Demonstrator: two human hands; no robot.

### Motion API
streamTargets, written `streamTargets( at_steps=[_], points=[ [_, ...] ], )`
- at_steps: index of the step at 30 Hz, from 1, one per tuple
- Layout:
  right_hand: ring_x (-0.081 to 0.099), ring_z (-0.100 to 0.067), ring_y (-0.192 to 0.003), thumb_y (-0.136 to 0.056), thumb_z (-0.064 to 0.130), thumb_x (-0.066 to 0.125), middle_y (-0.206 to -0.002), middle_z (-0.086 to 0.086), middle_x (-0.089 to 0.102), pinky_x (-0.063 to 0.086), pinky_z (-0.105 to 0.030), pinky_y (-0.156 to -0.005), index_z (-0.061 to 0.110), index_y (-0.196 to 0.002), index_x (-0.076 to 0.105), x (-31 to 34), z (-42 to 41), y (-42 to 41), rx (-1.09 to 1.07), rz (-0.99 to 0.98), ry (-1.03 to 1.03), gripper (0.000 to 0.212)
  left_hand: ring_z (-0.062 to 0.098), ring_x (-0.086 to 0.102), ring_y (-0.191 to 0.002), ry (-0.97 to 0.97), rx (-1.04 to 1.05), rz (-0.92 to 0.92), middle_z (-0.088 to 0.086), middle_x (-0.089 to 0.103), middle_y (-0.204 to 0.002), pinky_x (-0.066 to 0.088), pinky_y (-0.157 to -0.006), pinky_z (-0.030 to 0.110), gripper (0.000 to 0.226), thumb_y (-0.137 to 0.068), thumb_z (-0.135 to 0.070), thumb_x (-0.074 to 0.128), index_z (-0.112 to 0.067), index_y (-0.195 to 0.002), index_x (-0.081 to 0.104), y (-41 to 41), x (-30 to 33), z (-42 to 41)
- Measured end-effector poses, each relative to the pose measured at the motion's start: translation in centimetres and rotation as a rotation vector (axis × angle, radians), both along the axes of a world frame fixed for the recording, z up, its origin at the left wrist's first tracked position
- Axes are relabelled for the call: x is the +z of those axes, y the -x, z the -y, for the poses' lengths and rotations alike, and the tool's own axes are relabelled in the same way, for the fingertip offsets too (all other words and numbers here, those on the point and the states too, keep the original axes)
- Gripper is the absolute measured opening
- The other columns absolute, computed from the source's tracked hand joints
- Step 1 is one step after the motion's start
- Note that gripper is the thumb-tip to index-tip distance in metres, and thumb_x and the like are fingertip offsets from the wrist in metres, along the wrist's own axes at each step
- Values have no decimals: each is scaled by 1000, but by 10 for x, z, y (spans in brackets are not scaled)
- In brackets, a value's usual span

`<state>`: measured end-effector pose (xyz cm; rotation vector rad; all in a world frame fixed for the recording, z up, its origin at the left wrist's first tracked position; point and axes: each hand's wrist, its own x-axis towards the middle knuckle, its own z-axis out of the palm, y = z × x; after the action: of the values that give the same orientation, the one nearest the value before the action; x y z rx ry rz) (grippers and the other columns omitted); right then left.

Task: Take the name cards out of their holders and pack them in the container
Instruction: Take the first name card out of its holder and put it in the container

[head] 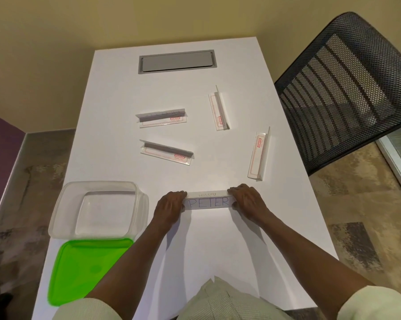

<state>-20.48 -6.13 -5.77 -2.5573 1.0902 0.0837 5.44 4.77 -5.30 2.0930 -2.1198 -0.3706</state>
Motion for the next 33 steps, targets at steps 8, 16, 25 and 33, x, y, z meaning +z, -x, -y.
streamTargets(
  at_steps=[8,16,25,33],
  points=[
    [57,-32,-90,-80,7,59,-92,-12,67,40,-34,-68,4,-110,60,7,2,-5,-23,-43,30,31,32,66,-76,-144,68,4,14,72,-87,55,-61,34,29,-73,-4,72,-3,-102,68,-3,1,7],
    [58,-32,-71,-73,-1,61,-70,-8,67,35,-34,-62,3,-94,64,13,4,-4,-21,-11,72,22,32,61,-101,-238,139,-18,13,69,-109,51,-83,37,35,-89,-14,53,-12,-124,61,-3,-1,13],
    [56,-28,-49,-42,-2,85,-53,-8,60,37,-29,-44,5,-80,71,25,0,1,48,-55,101,41,28,60,-107,-243,121,-70,10,70,-113,48,-89,36,34,-95,-15,49,-13,-127,61,-4,15,10],
    [65,-37,-73,-63,4,82,-77,-21,69,43,-34,-59,0,-94,70,51,-1,-1,-3,-40,100,34,29,56,-116,-190,78,-44,15,64,-125,44,-95,35,39,-93,-14,59,-10,-132,58,-12,49,13]
  ],
)
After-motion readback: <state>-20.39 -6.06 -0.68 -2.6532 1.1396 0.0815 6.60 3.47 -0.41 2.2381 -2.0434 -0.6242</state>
